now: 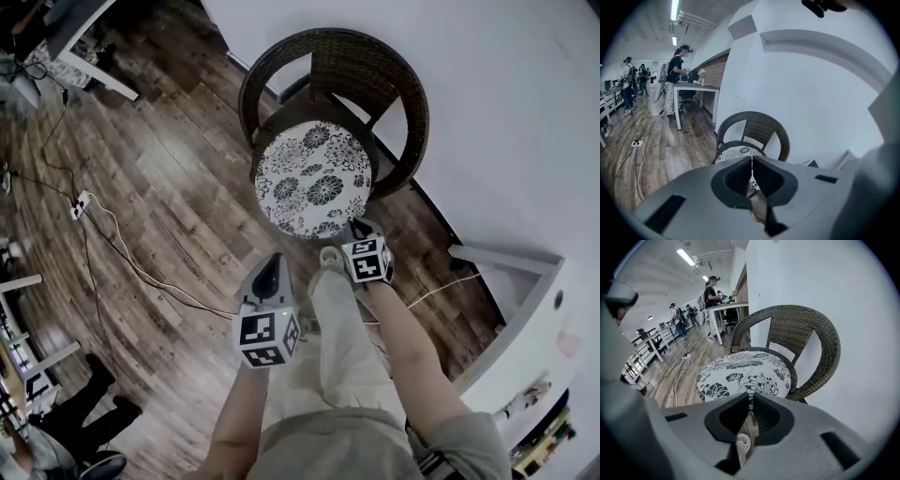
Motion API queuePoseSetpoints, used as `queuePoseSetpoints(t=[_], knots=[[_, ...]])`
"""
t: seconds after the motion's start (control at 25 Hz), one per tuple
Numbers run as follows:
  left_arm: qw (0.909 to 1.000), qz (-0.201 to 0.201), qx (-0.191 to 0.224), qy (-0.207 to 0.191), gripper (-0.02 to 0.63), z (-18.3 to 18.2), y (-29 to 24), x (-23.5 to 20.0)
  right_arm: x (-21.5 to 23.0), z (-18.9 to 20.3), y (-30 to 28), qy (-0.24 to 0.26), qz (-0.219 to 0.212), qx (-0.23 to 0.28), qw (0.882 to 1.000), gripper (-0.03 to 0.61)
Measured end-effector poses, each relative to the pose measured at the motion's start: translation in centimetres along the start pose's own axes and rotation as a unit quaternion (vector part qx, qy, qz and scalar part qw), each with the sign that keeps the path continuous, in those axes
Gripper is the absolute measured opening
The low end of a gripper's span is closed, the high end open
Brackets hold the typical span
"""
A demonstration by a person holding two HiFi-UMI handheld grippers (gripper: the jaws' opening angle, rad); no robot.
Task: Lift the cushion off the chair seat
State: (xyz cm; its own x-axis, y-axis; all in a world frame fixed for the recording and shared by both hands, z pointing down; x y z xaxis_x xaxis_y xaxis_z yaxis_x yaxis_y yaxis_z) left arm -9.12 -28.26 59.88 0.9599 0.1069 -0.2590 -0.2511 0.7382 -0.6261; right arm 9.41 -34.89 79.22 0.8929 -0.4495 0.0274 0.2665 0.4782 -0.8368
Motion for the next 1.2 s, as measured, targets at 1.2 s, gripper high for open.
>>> queuePoseSetpoints(t=[1.2], knots=[[0.9963, 0.034, 0.069, -0.038, 0.009, -0.5, 20.5, 5.0, -6.8, -1.2, 26.5, -0.003, 0.049, 0.154, 0.987, 0.028]])
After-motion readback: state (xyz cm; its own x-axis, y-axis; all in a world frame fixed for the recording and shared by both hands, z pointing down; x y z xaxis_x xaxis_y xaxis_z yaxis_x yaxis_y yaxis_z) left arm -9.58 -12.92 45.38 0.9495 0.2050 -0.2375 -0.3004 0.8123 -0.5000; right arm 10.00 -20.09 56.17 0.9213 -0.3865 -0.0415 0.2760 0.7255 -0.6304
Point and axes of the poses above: the fingertips, and each gripper's own axes: y backward along the fingers, x to its right, z out of its underside, the point moved 4 cm from there along y, backward along the fingers, and after that the axes turned 2 degrees about -x, right-handed, at the moved point
